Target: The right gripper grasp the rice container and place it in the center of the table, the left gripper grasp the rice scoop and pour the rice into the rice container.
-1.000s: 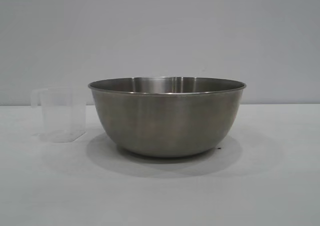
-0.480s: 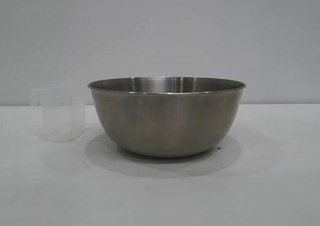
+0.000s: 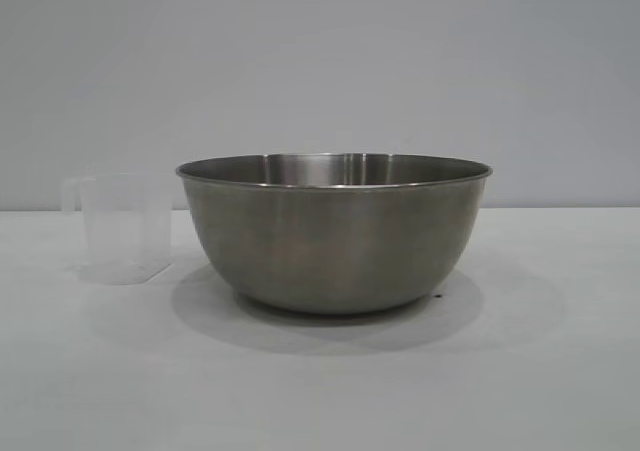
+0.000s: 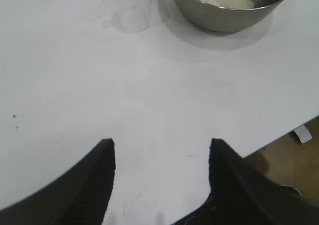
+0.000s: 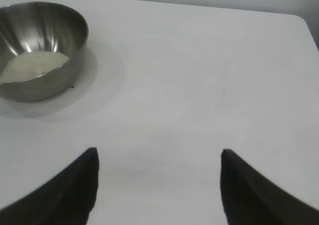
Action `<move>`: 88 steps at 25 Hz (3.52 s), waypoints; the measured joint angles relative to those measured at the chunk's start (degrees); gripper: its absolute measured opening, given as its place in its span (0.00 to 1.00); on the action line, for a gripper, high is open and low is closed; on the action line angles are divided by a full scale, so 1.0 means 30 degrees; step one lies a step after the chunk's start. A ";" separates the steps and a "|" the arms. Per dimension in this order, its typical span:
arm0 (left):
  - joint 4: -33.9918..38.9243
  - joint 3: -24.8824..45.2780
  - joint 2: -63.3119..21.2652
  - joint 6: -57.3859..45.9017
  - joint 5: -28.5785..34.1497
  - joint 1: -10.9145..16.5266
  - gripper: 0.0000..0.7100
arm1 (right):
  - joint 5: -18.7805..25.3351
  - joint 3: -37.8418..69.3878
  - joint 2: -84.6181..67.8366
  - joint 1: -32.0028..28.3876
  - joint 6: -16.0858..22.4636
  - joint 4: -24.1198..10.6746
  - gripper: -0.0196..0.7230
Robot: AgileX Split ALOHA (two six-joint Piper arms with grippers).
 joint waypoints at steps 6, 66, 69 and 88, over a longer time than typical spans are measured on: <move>0.0016 0.0000 -0.0205 0.0000 0.0000 0.3438 0.50 | 0.0000 0.0000 0.0000 0.0000 0.0000 0.0000 0.62; 0.1051 0.0000 -0.1632 0.0000 0.0000 0.8407 0.50 | 0.0014 0.0000 0.0000 -0.1111 0.0014 0.0000 0.62; 0.1051 0.0000 -0.1632 0.0000 0.0000 0.8407 0.50 | 0.0014 0.0000 0.0000 -0.1111 0.0014 0.0000 0.62; 0.1051 0.0000 -0.1632 0.0000 0.0000 0.8407 0.50 | 0.0014 0.0000 0.0000 -0.1111 0.0044 0.0000 0.62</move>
